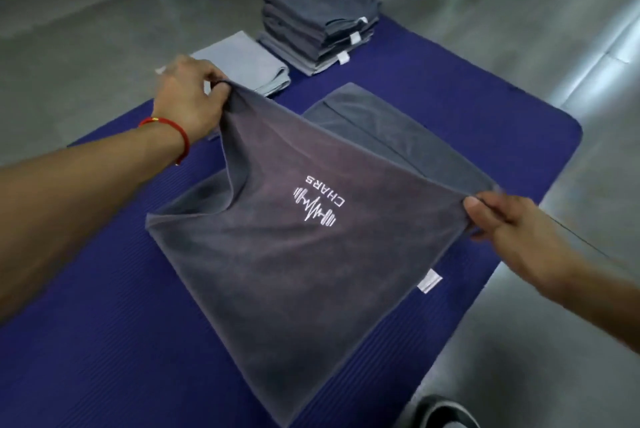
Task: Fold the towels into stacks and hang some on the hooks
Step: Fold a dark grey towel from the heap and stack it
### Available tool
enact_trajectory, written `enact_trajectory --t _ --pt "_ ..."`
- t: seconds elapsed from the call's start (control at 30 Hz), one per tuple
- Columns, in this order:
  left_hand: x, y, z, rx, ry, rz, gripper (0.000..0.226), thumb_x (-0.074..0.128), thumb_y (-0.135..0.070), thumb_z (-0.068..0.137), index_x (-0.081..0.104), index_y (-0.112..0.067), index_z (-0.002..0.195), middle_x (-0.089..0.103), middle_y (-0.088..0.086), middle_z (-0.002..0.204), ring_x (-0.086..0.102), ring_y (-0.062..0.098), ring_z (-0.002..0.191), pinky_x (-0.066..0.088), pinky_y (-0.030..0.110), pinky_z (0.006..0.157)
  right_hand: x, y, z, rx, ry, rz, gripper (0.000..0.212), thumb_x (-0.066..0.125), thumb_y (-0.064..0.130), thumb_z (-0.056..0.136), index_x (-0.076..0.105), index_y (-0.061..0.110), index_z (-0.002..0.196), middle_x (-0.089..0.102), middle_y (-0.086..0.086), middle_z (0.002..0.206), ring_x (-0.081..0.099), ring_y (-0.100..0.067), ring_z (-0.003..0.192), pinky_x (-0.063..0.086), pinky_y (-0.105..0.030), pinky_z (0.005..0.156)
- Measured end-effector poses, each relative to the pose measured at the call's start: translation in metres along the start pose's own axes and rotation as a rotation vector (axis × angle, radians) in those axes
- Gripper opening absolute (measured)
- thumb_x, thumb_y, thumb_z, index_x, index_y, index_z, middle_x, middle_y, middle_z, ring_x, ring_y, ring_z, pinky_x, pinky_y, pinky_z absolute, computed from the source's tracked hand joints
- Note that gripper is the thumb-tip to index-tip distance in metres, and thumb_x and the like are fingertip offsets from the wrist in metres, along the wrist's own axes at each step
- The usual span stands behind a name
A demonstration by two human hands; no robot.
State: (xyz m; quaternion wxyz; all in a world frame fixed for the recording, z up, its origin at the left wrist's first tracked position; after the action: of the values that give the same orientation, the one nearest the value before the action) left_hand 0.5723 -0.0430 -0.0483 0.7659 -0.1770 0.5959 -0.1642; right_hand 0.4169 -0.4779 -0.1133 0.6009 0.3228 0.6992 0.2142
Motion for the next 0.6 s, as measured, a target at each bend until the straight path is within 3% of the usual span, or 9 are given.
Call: enact_trajectory --t 0.07,0.13,0.2,0.3,0.4,0.5,0.6 --pt "0.039 -0.030 0.031 -0.034 0.073 -0.038 0.021 0.055 -0.024 0.092 0.069 -0.013 0.101 0.074 0.015 0.098 0.072 0.031 0.089 0.054 0.039 0.092 0.008 -0.035 0.005 0.101 -0.125 0.072 0.036 0.052 0.034 0.105 0.069 0.013 0.081 0.071 -0.003 0.070 0.069 -0.023 0.070 0.057 -0.041 0.074" --pt "0.077 -0.060 0.056 -0.043 0.100 -0.028 0.016 0.054 -0.018 0.091 0.068 -0.014 0.098 0.075 0.014 0.084 0.073 0.026 0.083 0.055 0.037 0.091 0.010 -0.055 0.009 0.144 -0.192 0.026 0.035 0.053 0.030 0.104 0.068 0.013 0.078 0.067 -0.002 0.068 0.062 -0.024 0.067 0.046 -0.035 0.070" --pt "0.107 -0.083 0.080 -0.022 0.076 0.035 0.019 0.054 -0.015 0.093 0.070 -0.011 0.103 0.073 0.020 0.097 0.068 0.035 0.100 0.051 0.041 0.095 0.002 -0.065 0.021 0.173 -0.261 -0.020 0.031 0.055 0.027 0.103 0.071 0.009 0.083 0.067 -0.004 0.078 0.059 -0.024 0.072 0.041 -0.032 0.072" --pt "0.142 -0.109 0.110 -0.023 0.056 0.094 0.024 0.051 -0.013 0.098 0.067 -0.004 0.114 0.066 0.026 0.120 0.057 0.044 0.115 0.044 0.043 0.096 -0.022 -0.079 0.058 0.171 -0.395 -0.021 0.030 0.057 0.024 0.102 0.071 0.004 0.085 0.067 -0.007 0.087 0.061 -0.023 0.078 0.051 -0.040 0.078" --pt "0.174 -0.127 0.137 -0.001 0.064 0.068 0.024 0.053 -0.010 0.095 0.069 -0.007 0.113 0.069 0.022 0.116 0.061 0.039 0.112 0.045 0.038 0.094 -0.032 -0.105 0.094 0.203 -0.483 -0.027 0.029 0.059 0.027 0.099 0.074 0.010 0.081 0.069 -0.003 0.087 0.064 -0.019 0.085 0.055 -0.040 0.085" --pt "0.206 -0.131 0.152 -0.009 0.122 0.063 0.022 0.055 -0.009 0.095 0.070 -0.006 0.111 0.069 0.022 0.114 0.061 0.038 0.112 0.045 0.036 0.095 -0.016 -0.130 0.111 0.238 -0.473 -0.006 0.028 0.059 0.029 0.096 0.069 0.017 0.072 0.067 0.002 0.077 0.064 -0.017 0.076 0.056 -0.041 0.078" --pt "0.235 -0.119 0.159 -0.070 0.149 0.092 0.021 0.056 -0.009 0.094 0.072 -0.008 0.108 0.070 0.022 0.113 0.062 0.038 0.112 0.047 0.037 0.096 0.004 -0.138 0.109 0.252 -0.534 0.029 0.018 0.059 0.030 0.098 0.063 0.024 0.081 0.061 0.006 0.089 0.053 -0.015 0.090 0.041 -0.036 0.091"
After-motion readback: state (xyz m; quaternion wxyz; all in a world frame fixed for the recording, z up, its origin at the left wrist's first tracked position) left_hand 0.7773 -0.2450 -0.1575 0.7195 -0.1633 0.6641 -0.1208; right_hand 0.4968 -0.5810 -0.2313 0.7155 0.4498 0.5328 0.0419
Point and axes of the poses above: each hand's wrist, its own z-axis towards the middle knuckle, its own x-axis out of the palm, y = z × x, the point moved 6 cm from there along z, towards the middle knuckle
